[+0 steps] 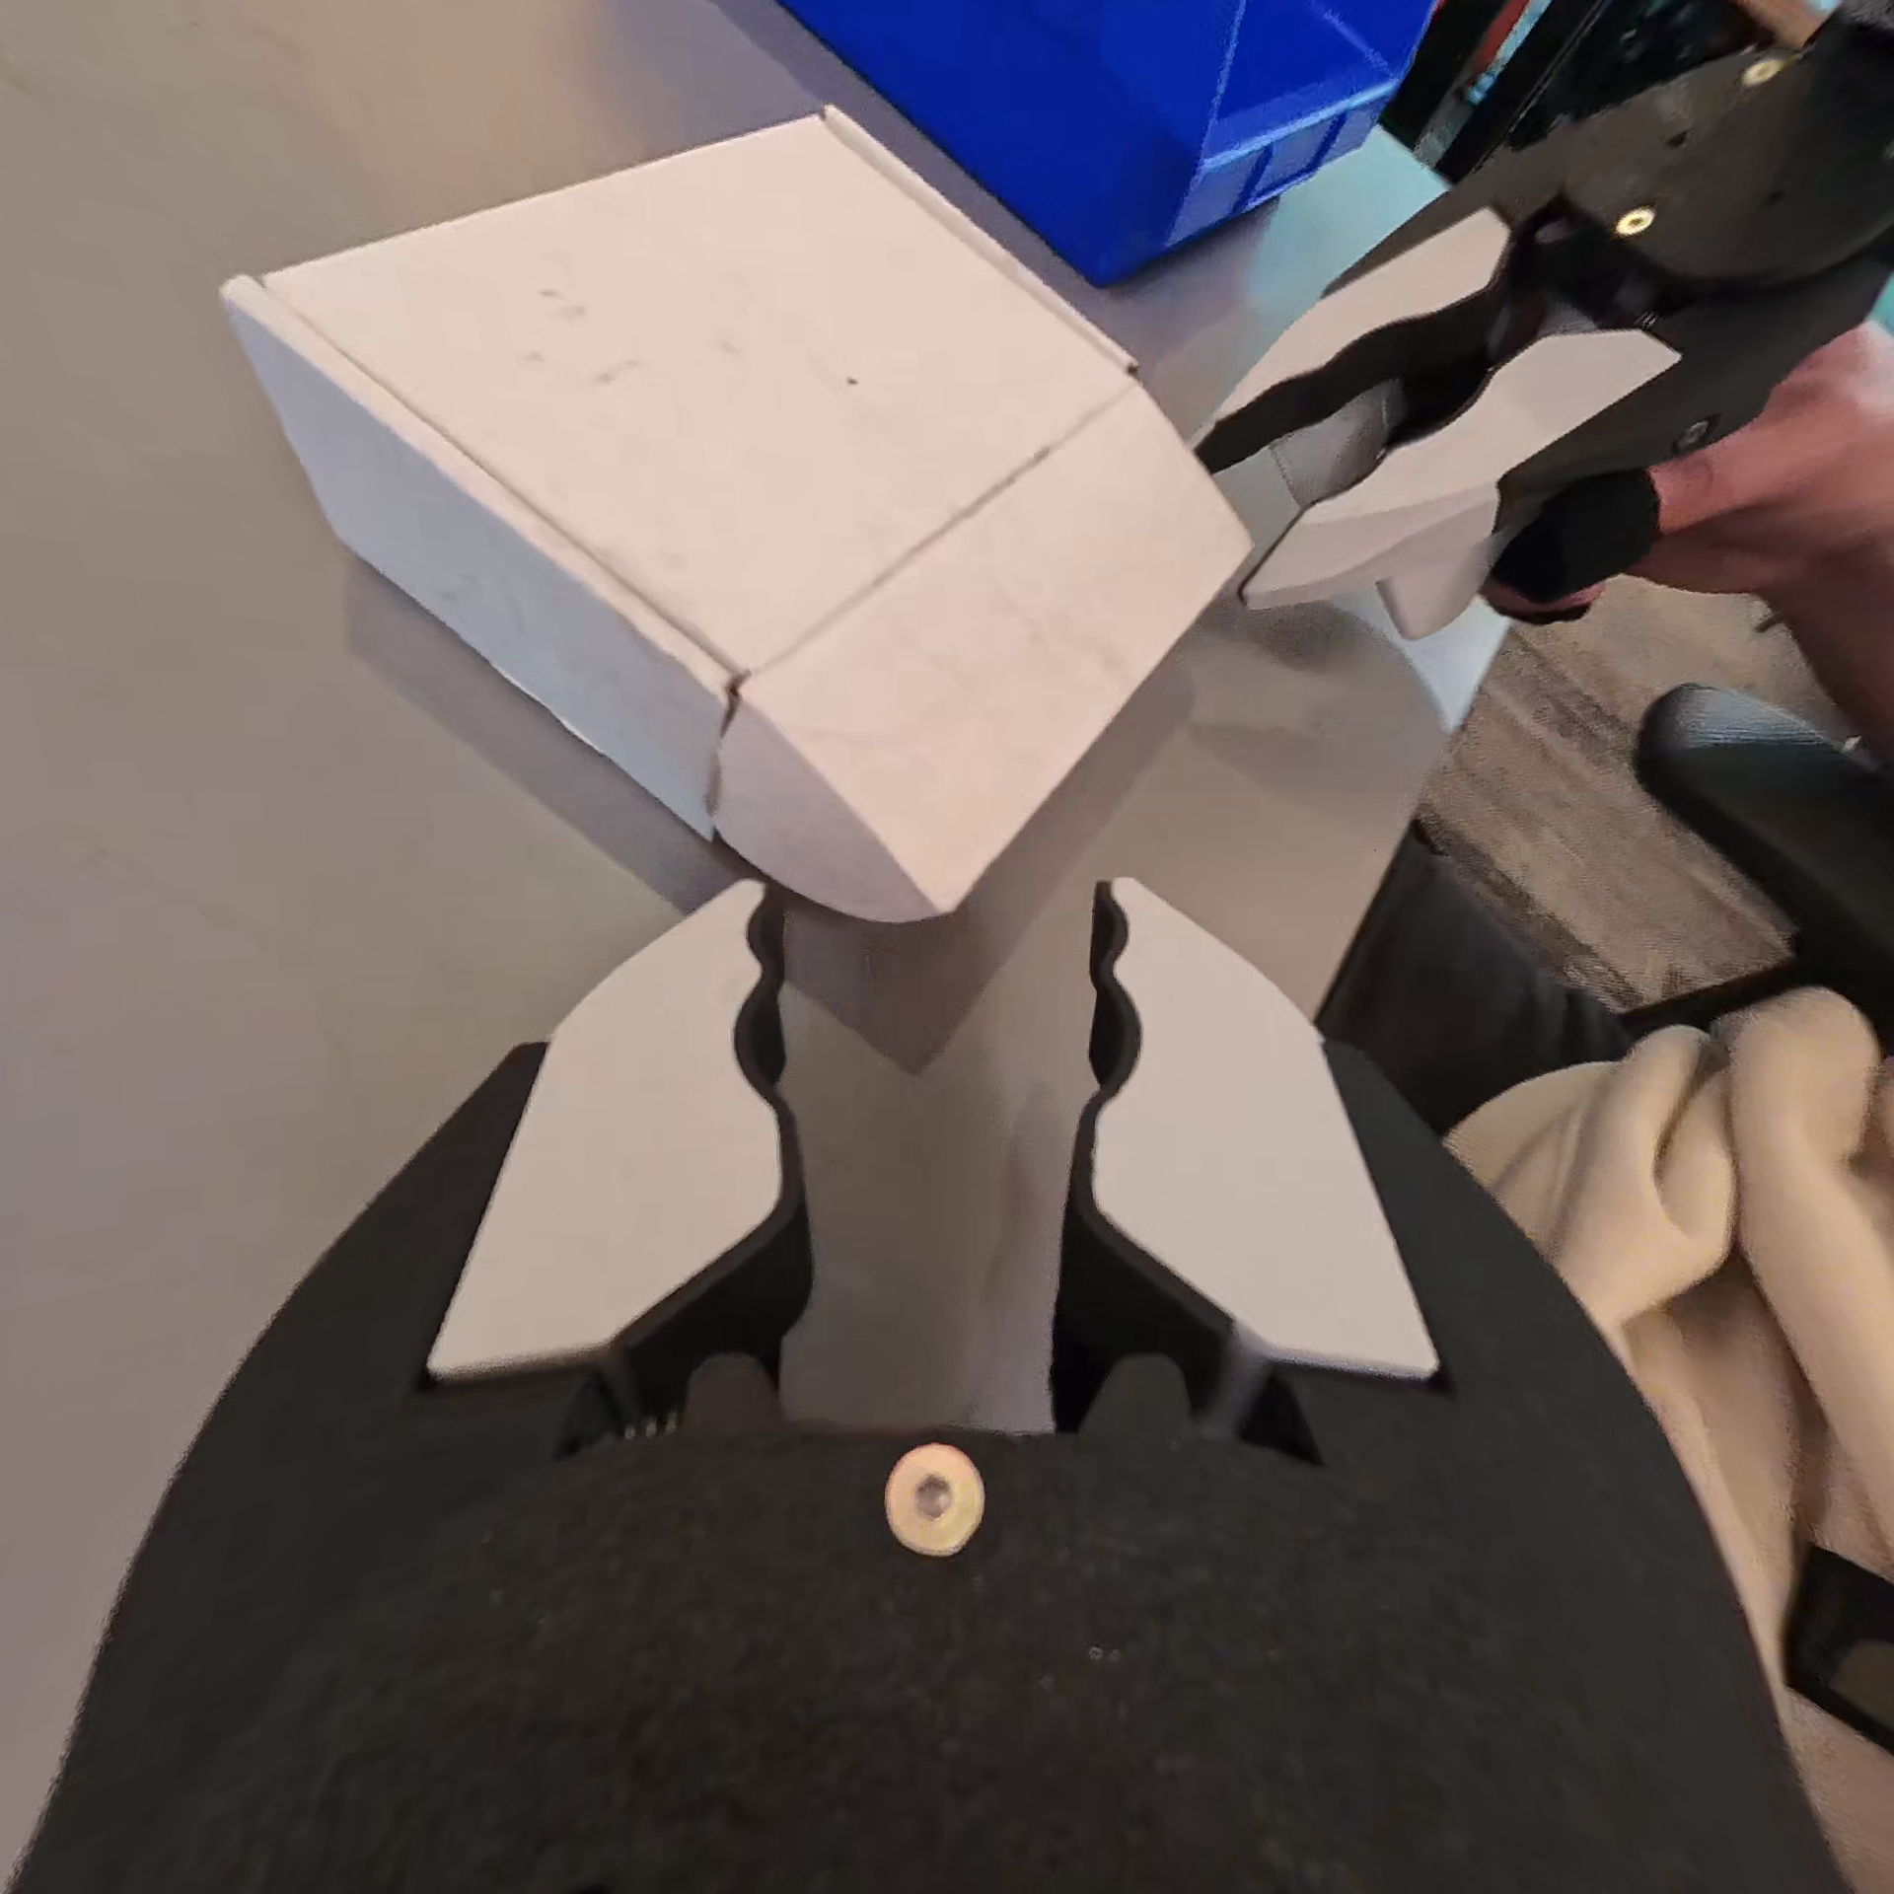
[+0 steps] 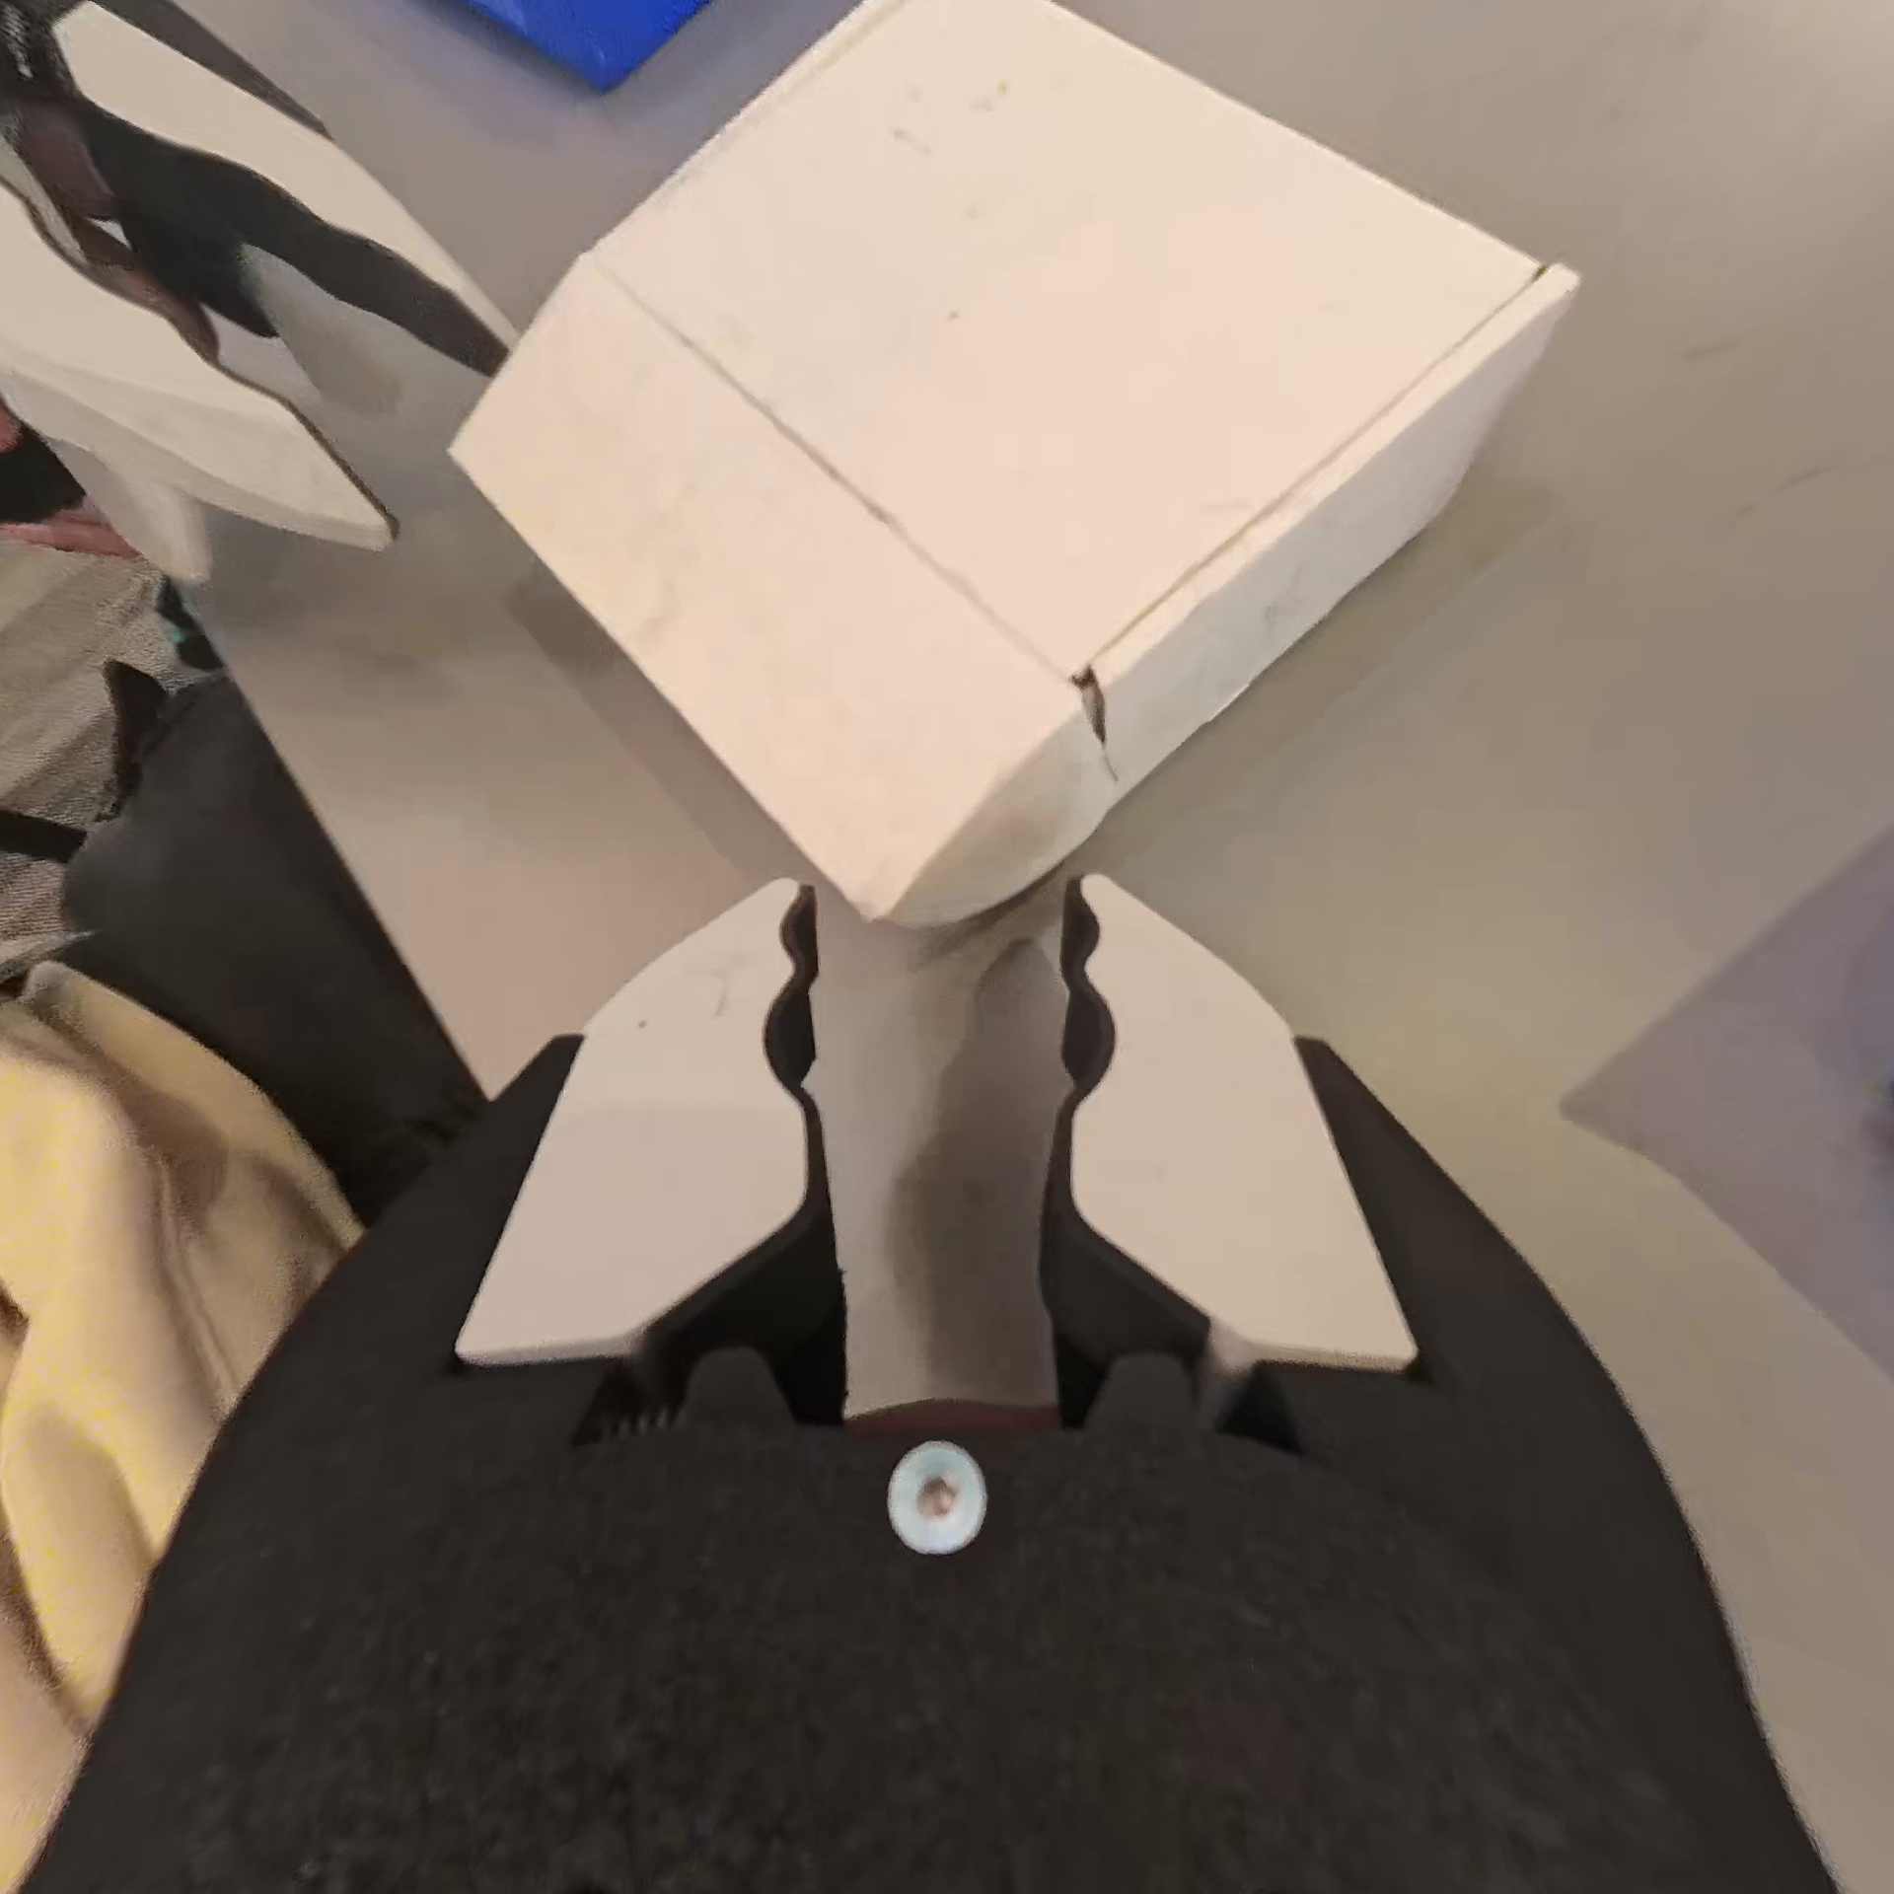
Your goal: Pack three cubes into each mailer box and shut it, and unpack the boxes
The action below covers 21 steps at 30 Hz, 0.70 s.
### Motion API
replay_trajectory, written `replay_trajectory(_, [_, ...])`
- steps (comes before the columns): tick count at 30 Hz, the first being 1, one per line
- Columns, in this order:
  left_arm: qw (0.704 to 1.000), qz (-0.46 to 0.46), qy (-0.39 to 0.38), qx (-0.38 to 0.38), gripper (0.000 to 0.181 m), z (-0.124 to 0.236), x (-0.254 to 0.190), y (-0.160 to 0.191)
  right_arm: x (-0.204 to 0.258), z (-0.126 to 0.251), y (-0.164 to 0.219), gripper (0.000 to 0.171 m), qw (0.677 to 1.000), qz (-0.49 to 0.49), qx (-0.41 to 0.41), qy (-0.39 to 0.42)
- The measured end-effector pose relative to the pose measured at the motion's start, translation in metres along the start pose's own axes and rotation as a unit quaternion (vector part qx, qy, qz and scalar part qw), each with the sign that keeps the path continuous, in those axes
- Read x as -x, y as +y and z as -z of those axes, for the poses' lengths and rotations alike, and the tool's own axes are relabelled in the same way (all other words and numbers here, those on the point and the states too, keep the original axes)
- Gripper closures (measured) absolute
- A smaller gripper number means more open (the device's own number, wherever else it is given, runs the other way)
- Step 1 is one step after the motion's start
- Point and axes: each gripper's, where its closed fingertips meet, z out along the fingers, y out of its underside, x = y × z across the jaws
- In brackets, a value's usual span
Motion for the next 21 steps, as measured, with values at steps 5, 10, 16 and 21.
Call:
replay_trajectory(5, [1.0,-0.028,0.006,-0.004,0.134,-0.006,-0.016,-0.003,0.012,-0.006,-0.005,0.129,1.0,0.004,-0.008,-0.005])
replay_trajectory(10, [0.999,-0.038,-0.009,0.004,0.134,-0.009,-0.012,-0.001,0.012,-0.013,-0.001,0.127,1.0,0.017,0.004,0.01])
replay_trajectory(16, [1.0,-0.014,0.0,0.011,0.141,-0.016,0.003,0.001,-0.001,-0.027,-0.003,0.128,1.0,-0.003,0.006,-0.004])
replay_trajectory(21, [1.0,0.008,0.006,0.001,0.135,-0.01,0.008,-0.004,-0.007,-0.017,-0.004,0.126,1.0,0.002,0.002,0.003])
